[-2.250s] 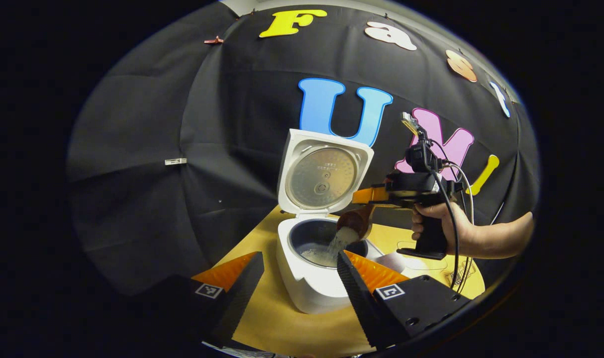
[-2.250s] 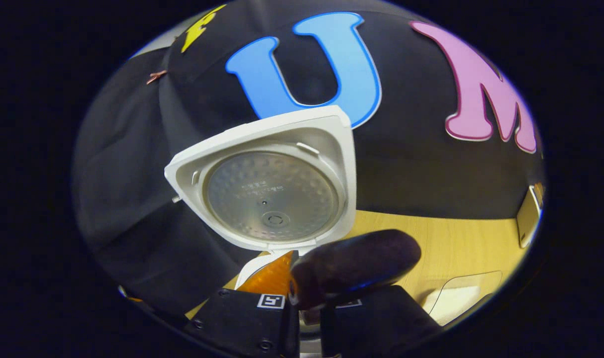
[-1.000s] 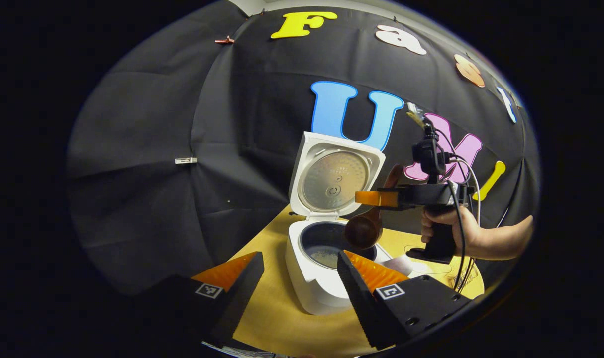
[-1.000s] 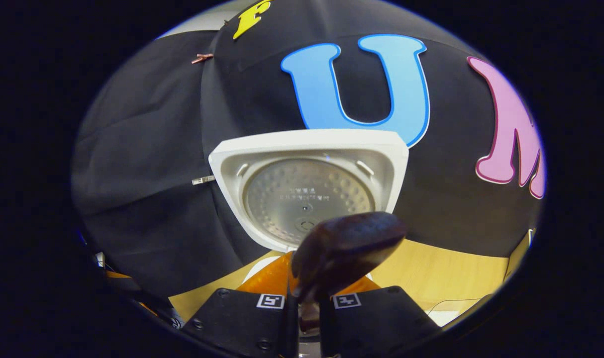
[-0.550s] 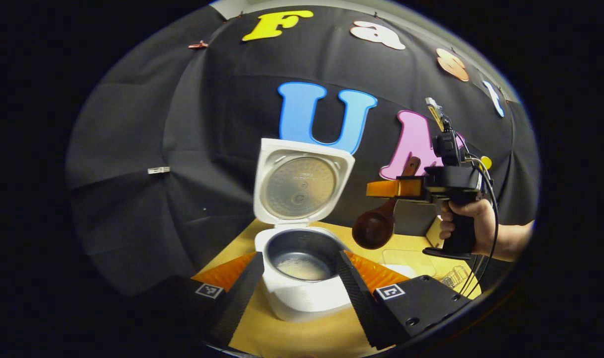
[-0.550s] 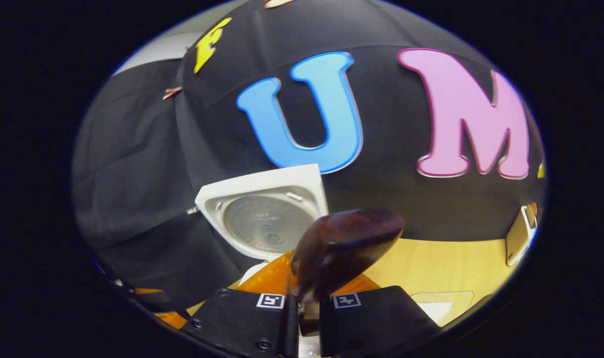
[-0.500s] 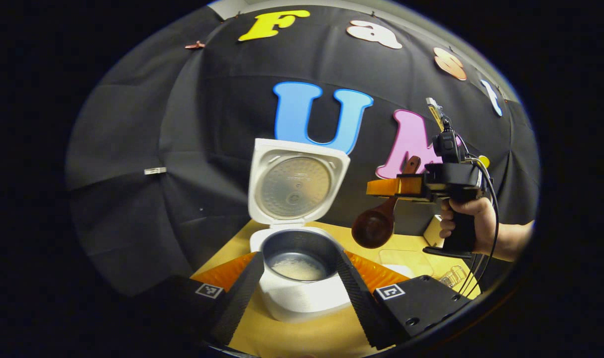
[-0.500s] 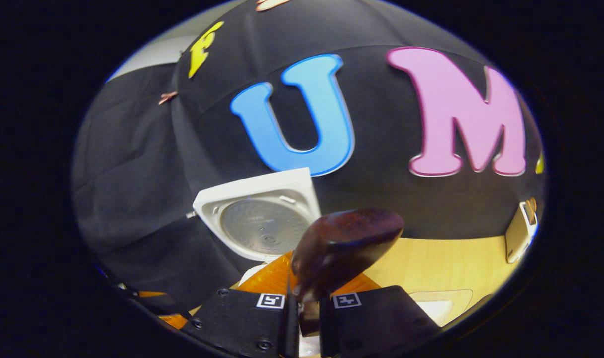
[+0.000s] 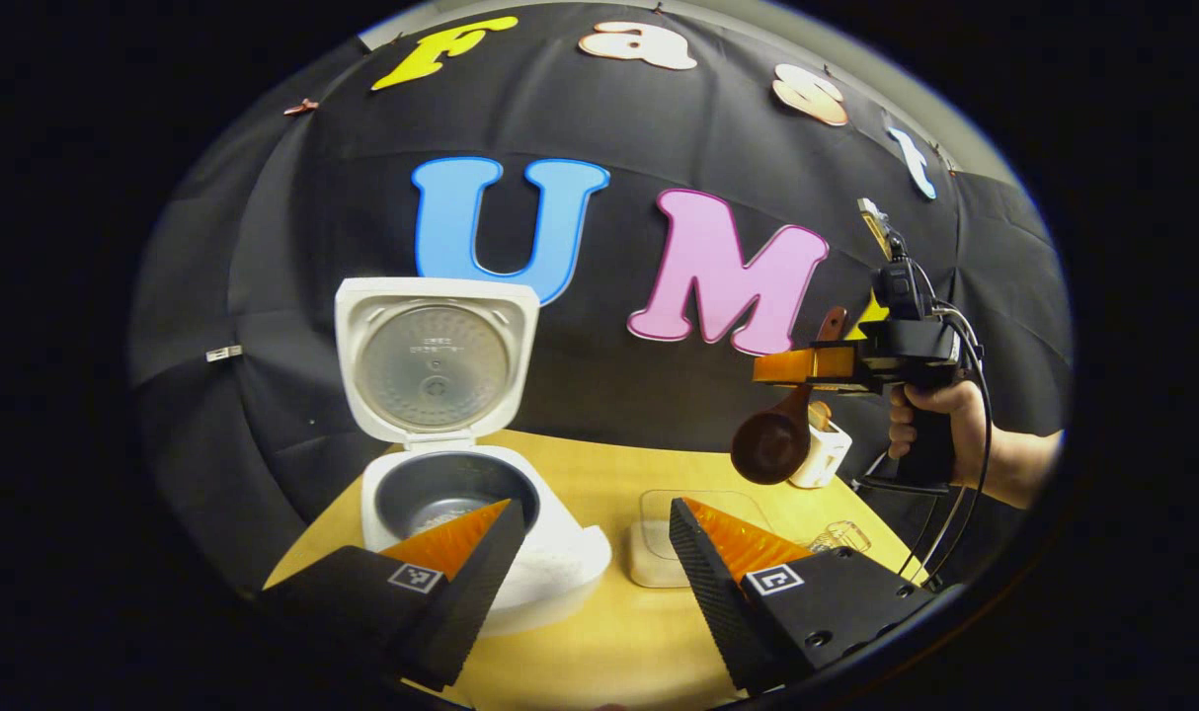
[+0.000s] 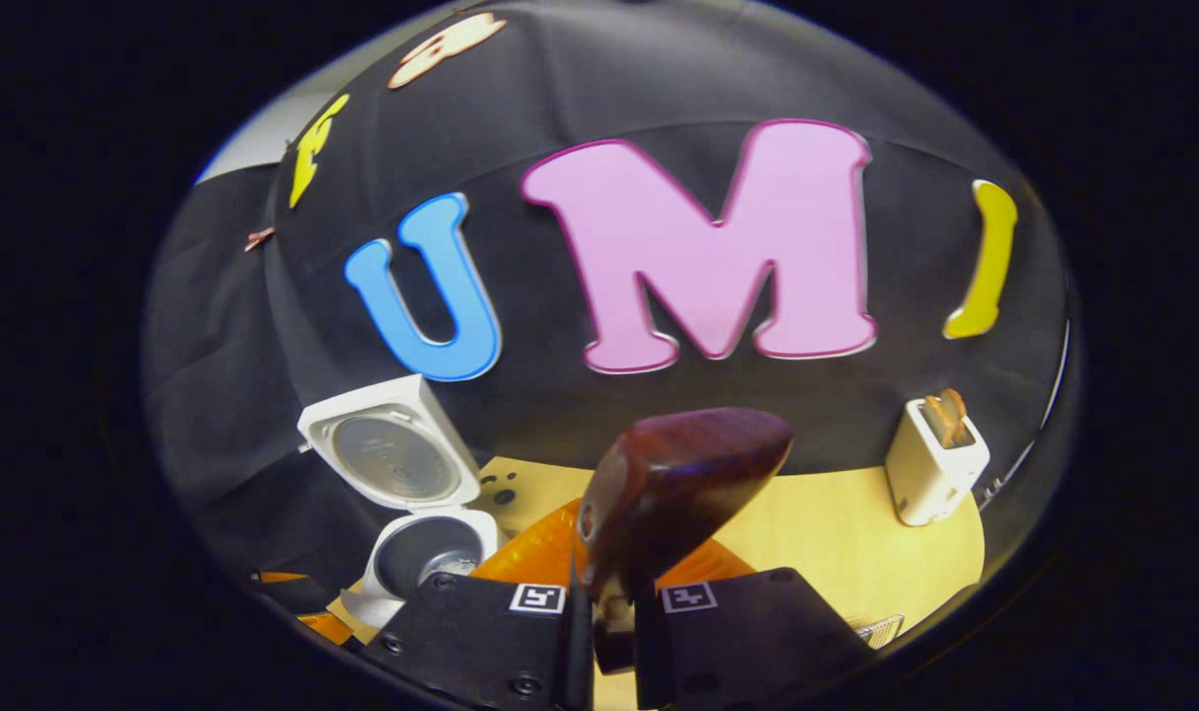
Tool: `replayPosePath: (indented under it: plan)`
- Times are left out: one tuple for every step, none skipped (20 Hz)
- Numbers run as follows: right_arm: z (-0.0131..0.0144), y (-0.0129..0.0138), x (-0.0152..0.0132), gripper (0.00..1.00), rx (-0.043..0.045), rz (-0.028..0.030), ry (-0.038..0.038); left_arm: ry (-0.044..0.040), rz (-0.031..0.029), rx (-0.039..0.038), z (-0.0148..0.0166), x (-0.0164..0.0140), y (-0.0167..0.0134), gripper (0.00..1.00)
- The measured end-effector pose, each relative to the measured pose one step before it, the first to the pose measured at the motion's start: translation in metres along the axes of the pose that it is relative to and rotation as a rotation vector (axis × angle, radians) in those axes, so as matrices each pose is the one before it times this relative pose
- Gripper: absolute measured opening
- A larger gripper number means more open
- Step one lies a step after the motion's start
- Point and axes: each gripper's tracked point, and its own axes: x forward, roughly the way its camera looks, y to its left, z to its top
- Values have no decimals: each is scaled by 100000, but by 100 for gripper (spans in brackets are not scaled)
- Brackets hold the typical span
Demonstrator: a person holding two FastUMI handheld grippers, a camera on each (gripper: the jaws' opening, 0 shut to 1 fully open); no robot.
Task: Close the left gripper, press the button to open the rice cooker; take a wooden spoon from the chopstick holder with the right hand, scoop a spoonful of rice and pour it into the rice cooker, then put the wooden spoon back into the chopstick holder.
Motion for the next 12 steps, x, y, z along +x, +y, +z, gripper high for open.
replayPosePath:
  plan:
    - [221,-2042,-743,20,160,-2638,-948,303,-1062,85,-196,113,-1079,95]
    - [226,-1912,-642,20,-346,-2372,-874,184,-846,321,-77,84,-956,95]
    - [-51,-1769,-843,20,-714,-2116,-228,233,-698,636,-168,72,-907,95]
    - [-75,-1715,-428,20,-548,-2169,-74,639,-488,850,-221,101,-806,95]
    - [-357,-1625,-266,20,249,-1799,481,764,-379,817,-377,116,-742,95]
    - [-485,-1361,-236,20,1207,-1496,801,716,-463,565,-280,136,-719,95]
    - [-573,-1479,-162,20,1585,-1511,713,748,-371,344,-270,88,-751,95]
    - [-732,-1605,-115,20,1652,-1859,779,878,-391,151,-272,56,-778,95]
    - [-784,-1537,-131,20,2104,-1857,1114,623,-106,106,-301,118,-549,95]
    - [-841,-1544,15,20,2595,-1486,1078,844,30,222,-359,-28,-826,95]
    - [-788,-1486,-58,20,2712,-1460,1405,735,157,262,-356,80,-551,95]
    - [-803,-1475,-13,20,2421,-1466,1239,626,287,245,-269,97,-550,95]
